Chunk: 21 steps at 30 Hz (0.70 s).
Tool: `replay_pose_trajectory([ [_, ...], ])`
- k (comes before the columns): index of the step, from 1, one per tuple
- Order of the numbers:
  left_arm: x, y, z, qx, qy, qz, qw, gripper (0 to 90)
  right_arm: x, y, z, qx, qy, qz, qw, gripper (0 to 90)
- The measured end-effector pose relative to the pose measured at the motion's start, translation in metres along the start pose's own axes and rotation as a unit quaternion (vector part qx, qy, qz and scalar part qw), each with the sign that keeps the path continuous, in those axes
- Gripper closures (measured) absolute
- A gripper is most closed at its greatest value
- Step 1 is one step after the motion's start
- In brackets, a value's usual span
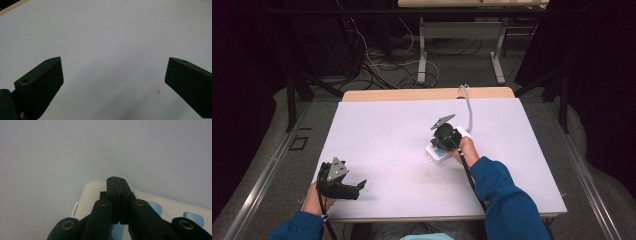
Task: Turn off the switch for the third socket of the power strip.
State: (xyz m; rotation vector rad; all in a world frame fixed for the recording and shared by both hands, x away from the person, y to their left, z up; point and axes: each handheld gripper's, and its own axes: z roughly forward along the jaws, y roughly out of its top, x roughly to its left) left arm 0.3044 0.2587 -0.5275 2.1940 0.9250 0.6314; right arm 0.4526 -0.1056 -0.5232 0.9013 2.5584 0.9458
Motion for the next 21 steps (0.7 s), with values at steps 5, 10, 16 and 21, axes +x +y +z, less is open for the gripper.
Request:
replay_pose_trajectory([
  [5, 0.0002, 0.0000, 0.0005, -0.001, 0.000, 0.000, 1.0000, 1.7, -0.0006, -0.0003, 0.0010, -0.008, -0.002, -0.004, 1.0000, 90.0],
  [10, 0.0003, 0.0000, -0.0001, 0.001, -0.001, 0.000, 1.0000, 1.7, 0.0000, 0.0001, -0.0007, 0.004, 0.000, -0.002, 1.0000, 90.0],
  [16, 0.0005, 0.0000, -0.0002, 0.003, -0.001, 0.001, 1.0000, 1.7, 0.0002, 0.0001, -0.0010, 0.002, -0.001, -0.002, 1.0000, 90.0],
  [21, 0.0004, -0.0004, -0.0007, 0.003, 0.000, 0.000, 1.0000, 1.7, 0.0004, -0.0003, -0.0015, -0.006, 0.001, 0.001, 1.0000, 90.0],
])
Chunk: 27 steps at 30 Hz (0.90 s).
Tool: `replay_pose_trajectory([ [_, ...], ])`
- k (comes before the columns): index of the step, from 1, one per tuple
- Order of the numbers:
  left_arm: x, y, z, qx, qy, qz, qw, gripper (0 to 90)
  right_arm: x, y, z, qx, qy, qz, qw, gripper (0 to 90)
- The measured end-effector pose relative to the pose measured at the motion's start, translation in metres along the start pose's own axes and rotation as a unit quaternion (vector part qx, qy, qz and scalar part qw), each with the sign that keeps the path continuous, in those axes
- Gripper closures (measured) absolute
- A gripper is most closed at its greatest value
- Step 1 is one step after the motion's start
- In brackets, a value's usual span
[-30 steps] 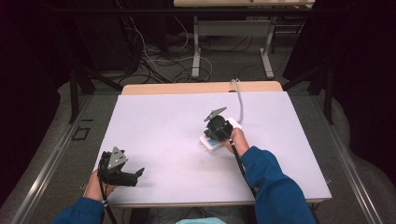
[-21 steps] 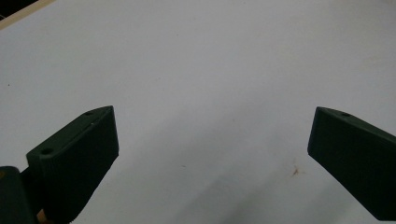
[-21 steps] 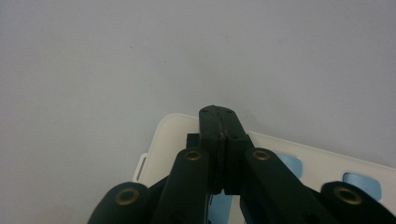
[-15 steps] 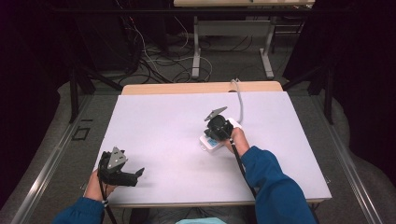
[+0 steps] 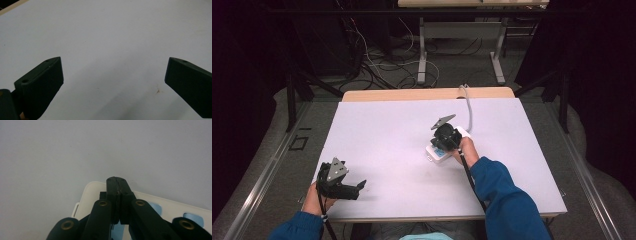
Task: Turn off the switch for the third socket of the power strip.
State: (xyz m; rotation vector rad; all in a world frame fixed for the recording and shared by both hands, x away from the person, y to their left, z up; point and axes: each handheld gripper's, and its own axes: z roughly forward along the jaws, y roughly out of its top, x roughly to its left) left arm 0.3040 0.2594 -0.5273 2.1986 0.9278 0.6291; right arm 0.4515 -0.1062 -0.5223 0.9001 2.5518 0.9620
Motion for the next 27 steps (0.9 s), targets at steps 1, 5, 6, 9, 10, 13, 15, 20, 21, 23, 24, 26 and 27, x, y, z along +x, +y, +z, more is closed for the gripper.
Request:
replay_pose_trajectory([
  [1, 0.000, 0.000, 0.000, 0.000, 0.000, 0.001, 1.0000, 1.7, 0.001, 0.000, -0.001, -0.005, 0.001, -0.001, 1.0000, 89.3],
  [5, 0.000, 0.000, 0.001, 0.000, -0.001, 0.001, 1.0000, 1.7, 0.003, 0.002, -0.008, -0.022, -0.006, -0.008, 0.9997, 83.8],
  [6, 0.000, 0.000, 0.000, 0.000, -0.001, 0.001, 1.0000, 1.7, 0.003, 0.002, -0.009, -0.030, -0.007, -0.008, 0.9995, 80.4],
  [9, 0.000, 0.000, 0.000, 0.000, 0.000, -0.002, 1.0000, 1.7, 0.003, 0.003, -0.013, -0.030, -0.004, -0.004, 0.9995, 68.3],
  [10, 0.000, 0.000, 0.001, -0.002, 0.001, -0.002, 1.0000, 1.7, 0.003, 0.002, -0.014, -0.035, -0.001, -0.008, 0.9994, 62.0],
  [13, 0.000, 0.000, 0.000, 0.000, -0.001, -0.001, 1.0000, 1.7, 0.003, 0.003, -0.017, -0.036, 0.008, -0.003, 0.9993, 51.3],
  [15, 0.000, 0.000, 0.000, 0.000, -0.001, -0.001, 1.0000, 1.7, 0.002, 0.002, -0.020, -0.039, 0.020, -0.004, 0.9990, 43.5],
  [20, 0.001, 0.000, 0.000, 0.000, -0.001, -0.001, 1.0000, 1.8, 0.003, 0.003, -0.030, -0.048, 0.029, -0.011, 0.9984, 23.6],
  [21, 0.000, 0.000, 0.000, -0.001, 0.000, -0.002, 1.0000, 1.8, 0.003, 0.002, -0.031, -0.054, 0.025, -0.010, 0.9982, 20.2],
  [23, 0.000, 0.000, 0.000, -0.001, 0.000, -0.004, 1.0000, 1.7, 0.003, 0.002, -0.033, -0.057, 0.032, -0.010, 0.9978, 16.1],
  [24, 0.001, 0.000, 0.000, -0.005, 0.003, -0.001, 1.0000, 1.7, 0.003, 0.002, -0.035, -0.056, 0.029, -0.010, 0.9980, 15.0],
  [26, 0.001, 0.000, 0.000, -0.004, 0.005, 0.000, 1.0000, 1.7, 0.002, 0.001, -0.038, -0.056, 0.022, -0.011, 0.9981, 13.3],
  [27, 0.001, 0.000, 0.000, -0.005, 0.006, 0.001, 1.0000, 1.7, 0.002, 0.001, -0.039, -0.056, 0.026, -0.013, 0.9980, 10.9],
])
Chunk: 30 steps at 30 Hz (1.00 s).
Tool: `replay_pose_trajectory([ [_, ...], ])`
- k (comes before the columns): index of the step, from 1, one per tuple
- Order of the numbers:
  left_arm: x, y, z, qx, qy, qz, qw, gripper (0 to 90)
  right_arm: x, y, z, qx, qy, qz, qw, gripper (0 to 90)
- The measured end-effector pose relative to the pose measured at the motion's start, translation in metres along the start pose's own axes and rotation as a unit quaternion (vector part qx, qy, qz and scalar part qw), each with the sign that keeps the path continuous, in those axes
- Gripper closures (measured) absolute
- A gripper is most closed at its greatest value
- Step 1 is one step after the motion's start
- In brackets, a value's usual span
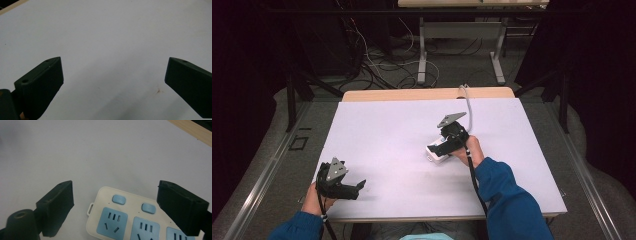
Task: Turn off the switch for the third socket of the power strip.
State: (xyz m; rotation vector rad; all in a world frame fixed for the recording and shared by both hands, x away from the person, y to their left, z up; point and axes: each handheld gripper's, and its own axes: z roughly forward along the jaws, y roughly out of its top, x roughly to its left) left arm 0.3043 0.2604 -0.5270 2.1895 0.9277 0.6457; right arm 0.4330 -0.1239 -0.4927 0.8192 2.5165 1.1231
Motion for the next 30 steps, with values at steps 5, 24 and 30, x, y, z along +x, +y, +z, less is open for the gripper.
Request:
replay_pose_trajectory([
  [5, 0.000, 0.000, 0.000, 0.001, -0.004, -0.004, 1.0000, 1.7, 0.002, -0.001, -0.007, -0.005, 0.003, 0.003, 1.0000, 5.0],
  [24, -0.001, 0.000, -0.001, 0.001, -0.002, -0.004, 1.0000, 1.6, -0.002, -0.015, -0.034, -0.018, -0.010, 0.010, 0.9997, 0.0],
  [30, -0.001, 0.000, 0.000, 0.001, -0.002, -0.004, 1.0000, 1.7, -0.002, -0.022, -0.045, -0.024, -0.022, 0.014, 0.9994, 0.0],
])
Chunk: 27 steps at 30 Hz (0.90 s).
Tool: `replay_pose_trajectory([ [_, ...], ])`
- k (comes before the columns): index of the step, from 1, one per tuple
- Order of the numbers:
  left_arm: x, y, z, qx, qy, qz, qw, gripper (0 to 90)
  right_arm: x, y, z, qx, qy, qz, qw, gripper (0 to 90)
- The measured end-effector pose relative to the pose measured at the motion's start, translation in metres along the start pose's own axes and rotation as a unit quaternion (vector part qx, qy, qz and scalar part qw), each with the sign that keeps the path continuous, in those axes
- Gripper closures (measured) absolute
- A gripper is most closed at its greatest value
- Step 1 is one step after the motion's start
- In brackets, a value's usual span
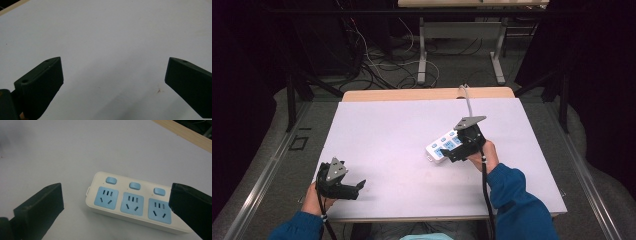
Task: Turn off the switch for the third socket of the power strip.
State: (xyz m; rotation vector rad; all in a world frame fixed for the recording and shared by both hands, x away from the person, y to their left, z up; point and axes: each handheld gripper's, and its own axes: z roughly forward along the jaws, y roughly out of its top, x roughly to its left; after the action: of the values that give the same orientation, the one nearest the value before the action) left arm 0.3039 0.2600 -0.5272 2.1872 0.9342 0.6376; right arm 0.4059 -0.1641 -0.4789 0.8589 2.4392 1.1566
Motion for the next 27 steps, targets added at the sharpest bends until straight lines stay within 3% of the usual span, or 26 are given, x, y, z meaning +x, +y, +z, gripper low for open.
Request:
replay_pose_trajectory([
  [8, 0.000, 0.000, 0.000, -0.001, 0.001, -0.001, 1.0000, 1.6, -0.001, -0.009, -0.011, 0.002, -0.011, -0.003, 0.9999, 0.0],
  [27, 0.000, 0.000, 0.000, 0.000, 0.003, 0.001, 1.0000, 1.6, -0.011, -0.036, -0.039, -0.001, -0.042, 0.021, 0.9989, 0.0],
])
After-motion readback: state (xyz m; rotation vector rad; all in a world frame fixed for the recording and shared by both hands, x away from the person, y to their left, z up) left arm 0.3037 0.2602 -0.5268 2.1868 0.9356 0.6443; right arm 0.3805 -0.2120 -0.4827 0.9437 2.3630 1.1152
